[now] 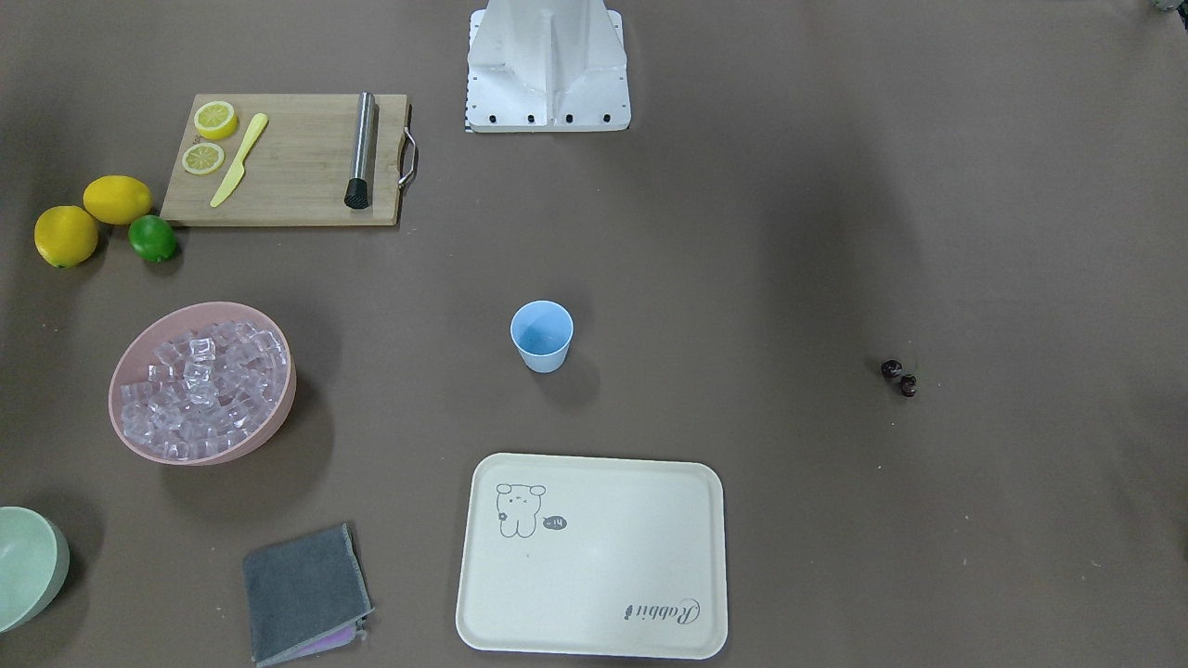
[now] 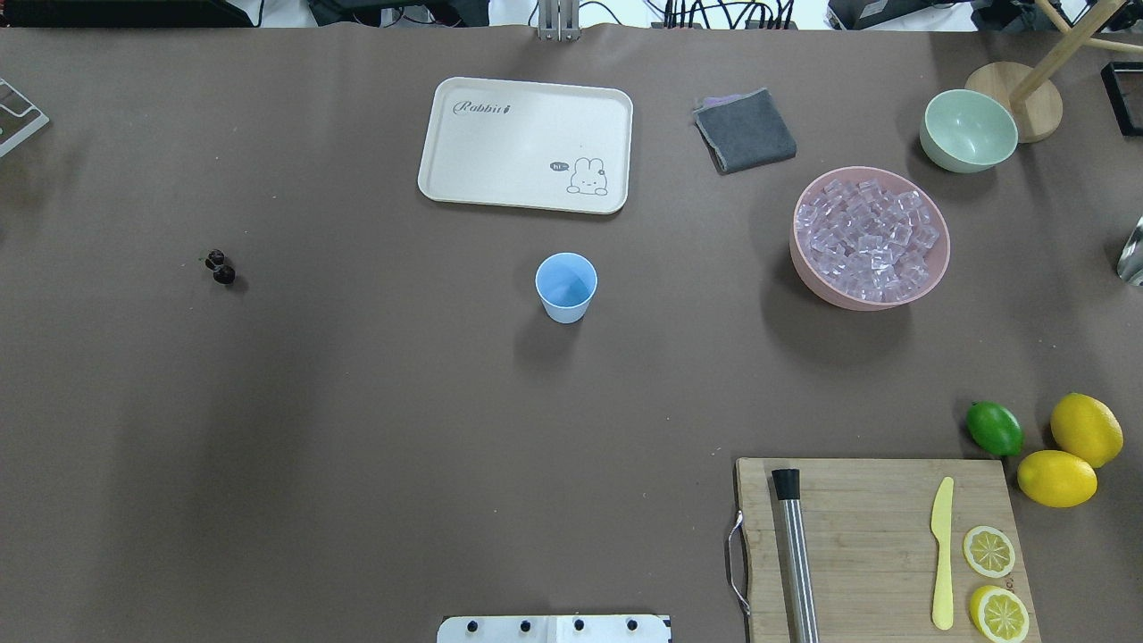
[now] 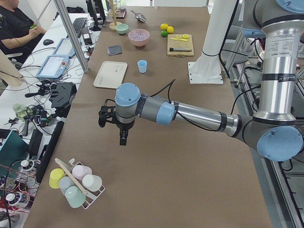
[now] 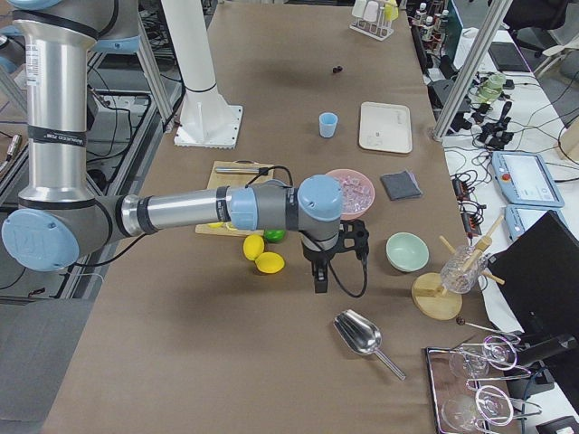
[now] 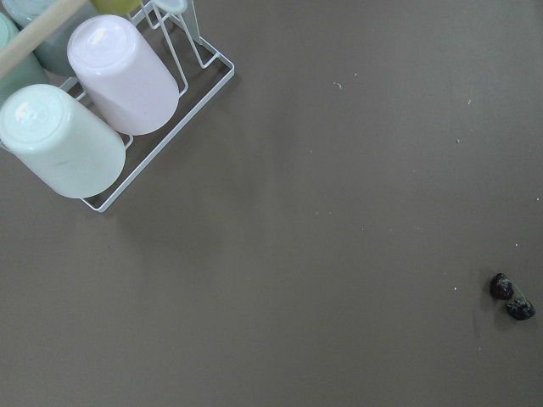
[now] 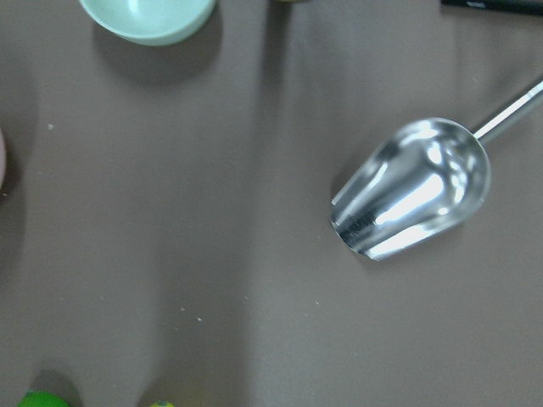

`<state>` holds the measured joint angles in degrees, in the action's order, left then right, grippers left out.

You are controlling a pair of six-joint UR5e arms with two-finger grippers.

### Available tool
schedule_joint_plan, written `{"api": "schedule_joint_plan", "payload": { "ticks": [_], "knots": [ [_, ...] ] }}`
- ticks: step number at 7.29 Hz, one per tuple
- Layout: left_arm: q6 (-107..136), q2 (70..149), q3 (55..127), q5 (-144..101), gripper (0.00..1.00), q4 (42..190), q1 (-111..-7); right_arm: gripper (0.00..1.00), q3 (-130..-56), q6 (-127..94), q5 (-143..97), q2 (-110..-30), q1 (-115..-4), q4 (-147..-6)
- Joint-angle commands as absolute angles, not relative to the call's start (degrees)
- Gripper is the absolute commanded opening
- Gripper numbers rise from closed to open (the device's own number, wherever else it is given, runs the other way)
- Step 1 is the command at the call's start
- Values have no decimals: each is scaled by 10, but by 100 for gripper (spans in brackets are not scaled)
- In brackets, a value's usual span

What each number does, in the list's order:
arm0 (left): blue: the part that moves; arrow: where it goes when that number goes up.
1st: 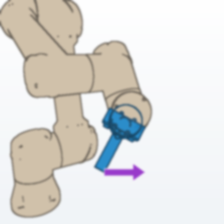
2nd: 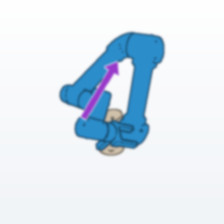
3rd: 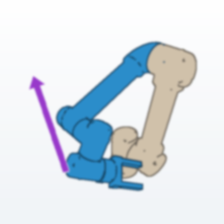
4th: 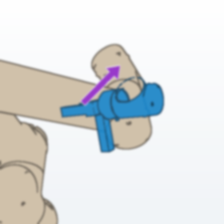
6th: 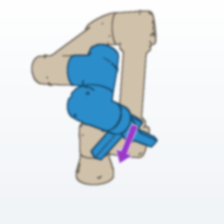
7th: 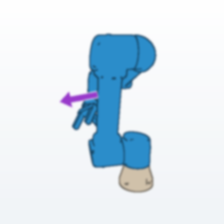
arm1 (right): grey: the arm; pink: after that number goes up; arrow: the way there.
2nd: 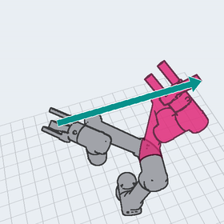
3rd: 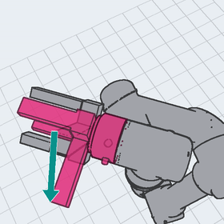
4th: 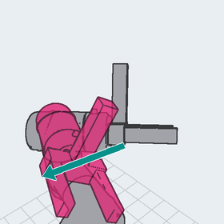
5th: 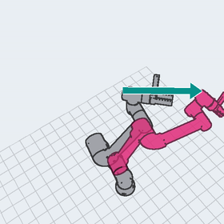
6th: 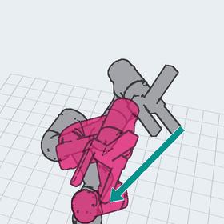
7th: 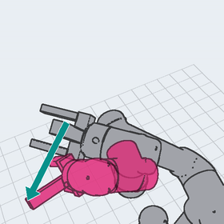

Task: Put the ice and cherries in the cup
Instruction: 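Move the right gripper toward the pink bowl of ice cubes, then lower the right gripper into the bowl and grasp an ice cube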

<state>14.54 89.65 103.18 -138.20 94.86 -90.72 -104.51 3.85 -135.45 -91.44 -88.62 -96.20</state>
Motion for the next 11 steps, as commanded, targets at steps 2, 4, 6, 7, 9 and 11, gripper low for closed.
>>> {"api": "schedule_joint_plan", "payload": {
  "ticks": [2,4,6,7,9,11],
  "knots": [
    [145,894,1037,-1385,98,949,-909,99,-1048,40,-1340,-798,-753,-958],
    [144,895,1038,-1385,98,950,-908,98,-1051,-24,-1268,-762,-674,-951],
    [145,896,1037,-1385,98,951,-908,94,-1041,-213,-1206,-753,-583,-919],
    [145,895,1041,-1385,98,950,-908,94,-1015,-275,-1164,-749,-540,-870],
    [145,897,1037,-1385,98,950,-908,89,-974,-289,-1147,-726,-519,-851],
    [145,897,1038,-1386,98,950,-908,82,-955,-287,-1133,-713,-505,-854]
  ]
}}
